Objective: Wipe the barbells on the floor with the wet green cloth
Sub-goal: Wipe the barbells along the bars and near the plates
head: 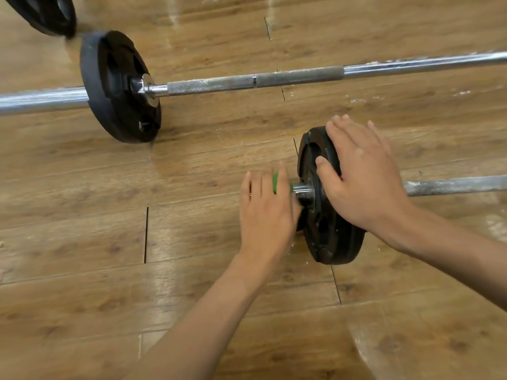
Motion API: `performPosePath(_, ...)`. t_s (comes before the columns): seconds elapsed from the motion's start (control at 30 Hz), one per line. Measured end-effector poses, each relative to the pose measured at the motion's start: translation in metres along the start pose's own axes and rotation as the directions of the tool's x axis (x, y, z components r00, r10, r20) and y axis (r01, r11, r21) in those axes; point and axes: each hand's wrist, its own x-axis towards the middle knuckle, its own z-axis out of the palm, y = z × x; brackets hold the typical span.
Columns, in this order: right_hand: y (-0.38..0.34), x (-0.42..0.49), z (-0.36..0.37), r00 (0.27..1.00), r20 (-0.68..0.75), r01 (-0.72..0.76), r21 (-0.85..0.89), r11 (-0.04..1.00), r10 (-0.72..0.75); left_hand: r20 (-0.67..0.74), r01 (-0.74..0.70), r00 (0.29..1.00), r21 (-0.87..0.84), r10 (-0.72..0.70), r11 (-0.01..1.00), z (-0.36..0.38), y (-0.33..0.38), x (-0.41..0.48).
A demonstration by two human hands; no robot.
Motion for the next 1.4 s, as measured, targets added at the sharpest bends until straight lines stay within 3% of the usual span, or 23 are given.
performPosePath(0.07, -0.001, 0.005, 0.0, 1.0, -0.018, -0.007, -0.008, 1.0, 0.007, 0.043, -0.11, 0.993, -0.035, 0.111, 0.993, 0.002, 0.014, -0.006)
performPosePath(0.17, -0.003, 0.008, 0.0, 0.999, -0.034, -0.002, -0.006, 1.0, 0.001, 0.023, -0.146, 0.989, 0.013, 0.145, 0.989, -0.001, 0.001, 0.004)
performPosePath(0.27, -0.002, 0.01, -0.002, 1.0, -0.024, 0.01, -0.022, 1.0, -0.011, 0.006, -0.067, 0.998, 0.095, 0.067, 0.993, -0.005, -0.024, 0.015)
performPosePath(0.4, -0.005, 0.008, -0.003, 0.999, -0.024, -0.023, 0.055, 0.998, 0.024, 0.008, 0.037, 0.999, 0.034, -0.037, 0.999, -0.01, -0.024, 0.021)
performPosePath(0.6, -0.007, -0.018, -0.001, 0.996, -0.082, 0.029, 0.037, 0.999, -0.026, 0.076, -0.219, 0.972, -0.034, 0.221, 0.975, -0.003, 0.003, 0.016)
performPosePath(0.67, -0.008, -0.023, -0.004, 0.993, -0.089, 0.07, -0.029, 0.997, -0.072, 0.124, -0.175, 0.977, 0.004, 0.173, 0.985, -0.013, -0.009, 0.02)
performPosePath(0.77, -0.012, -0.021, -0.005, 0.994, -0.07, 0.083, -0.049, 0.995, -0.086, 0.152, 0.064, 0.986, 0.067, -0.073, 0.996, -0.029, -0.032, 0.019)
performPosePath(0.83, -0.015, -0.023, -0.005, 0.994, -0.071, 0.08, -0.017, 0.997, -0.081, 0.144, 0.143, 0.979, 0.021, -0.144, 0.99, -0.031, -0.032, 0.013)
performPosePath(1.1, -0.013, -0.045, 0.0, 0.987, -0.074, 0.136, -0.082, 0.987, -0.142, 0.152, -0.158, 0.977, 0.031, 0.151, 0.987, -0.019, -0.012, -0.005)
performPosePath(1.3, -0.013, -0.043, 0.0, 0.991, -0.055, 0.114, -0.118, 0.986, -0.121, 0.179, 0.116, 0.975, 0.099, -0.132, 0.988, -0.031, -0.023, 0.004)
performPosePath(1.4, -0.013, -0.042, 0.0, 0.993, -0.045, 0.1, -0.112, 0.989, -0.106, 0.175, 0.023, 0.984, 0.002, -0.023, 1.0, -0.022, 0.007, -0.004)
